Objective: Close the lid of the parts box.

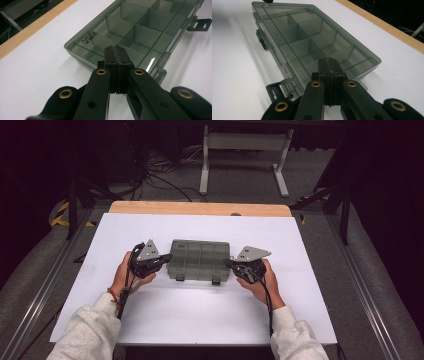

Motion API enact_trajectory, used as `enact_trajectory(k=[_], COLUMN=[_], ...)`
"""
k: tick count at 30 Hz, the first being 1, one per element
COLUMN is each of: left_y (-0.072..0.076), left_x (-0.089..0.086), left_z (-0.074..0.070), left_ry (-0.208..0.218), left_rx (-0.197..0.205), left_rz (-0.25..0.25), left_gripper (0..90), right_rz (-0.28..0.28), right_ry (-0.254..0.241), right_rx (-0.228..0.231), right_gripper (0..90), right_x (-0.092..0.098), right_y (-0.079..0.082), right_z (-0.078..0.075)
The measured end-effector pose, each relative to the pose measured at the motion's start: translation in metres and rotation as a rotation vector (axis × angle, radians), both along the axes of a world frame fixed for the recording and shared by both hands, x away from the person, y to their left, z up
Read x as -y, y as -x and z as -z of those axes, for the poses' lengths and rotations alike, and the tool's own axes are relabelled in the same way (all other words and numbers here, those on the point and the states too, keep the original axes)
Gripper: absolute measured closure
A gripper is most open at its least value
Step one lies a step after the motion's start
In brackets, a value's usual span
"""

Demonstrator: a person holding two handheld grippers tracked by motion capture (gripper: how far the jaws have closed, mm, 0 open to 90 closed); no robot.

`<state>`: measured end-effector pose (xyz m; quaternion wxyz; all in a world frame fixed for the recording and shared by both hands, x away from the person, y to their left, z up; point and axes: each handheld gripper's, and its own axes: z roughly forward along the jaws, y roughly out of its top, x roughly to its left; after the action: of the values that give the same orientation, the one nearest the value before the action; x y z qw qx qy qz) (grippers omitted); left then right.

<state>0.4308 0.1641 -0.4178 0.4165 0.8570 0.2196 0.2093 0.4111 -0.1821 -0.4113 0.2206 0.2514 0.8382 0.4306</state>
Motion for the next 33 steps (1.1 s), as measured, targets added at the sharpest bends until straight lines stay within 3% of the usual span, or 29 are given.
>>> enact_trajectory(k=[20, 33], left_y=[0.006, 0.008], left_x=[0.001, 0.0], left_z=[0.01, 0.013], left_ry=[0.0, 0.028], left_rx=[-0.005, -0.003], left_rz=[0.011, 0.012], left_gripper=[89.8, 89.8], right_rz=[0.01, 0.005], right_ry=[-0.003, -0.02], right_rx=[-0.006, -0.007], right_gripper=[90.0, 90.0], right_x=[0.002, 0.002], right_y=[0.006, 0.008], right_z=[0.011, 0.013])
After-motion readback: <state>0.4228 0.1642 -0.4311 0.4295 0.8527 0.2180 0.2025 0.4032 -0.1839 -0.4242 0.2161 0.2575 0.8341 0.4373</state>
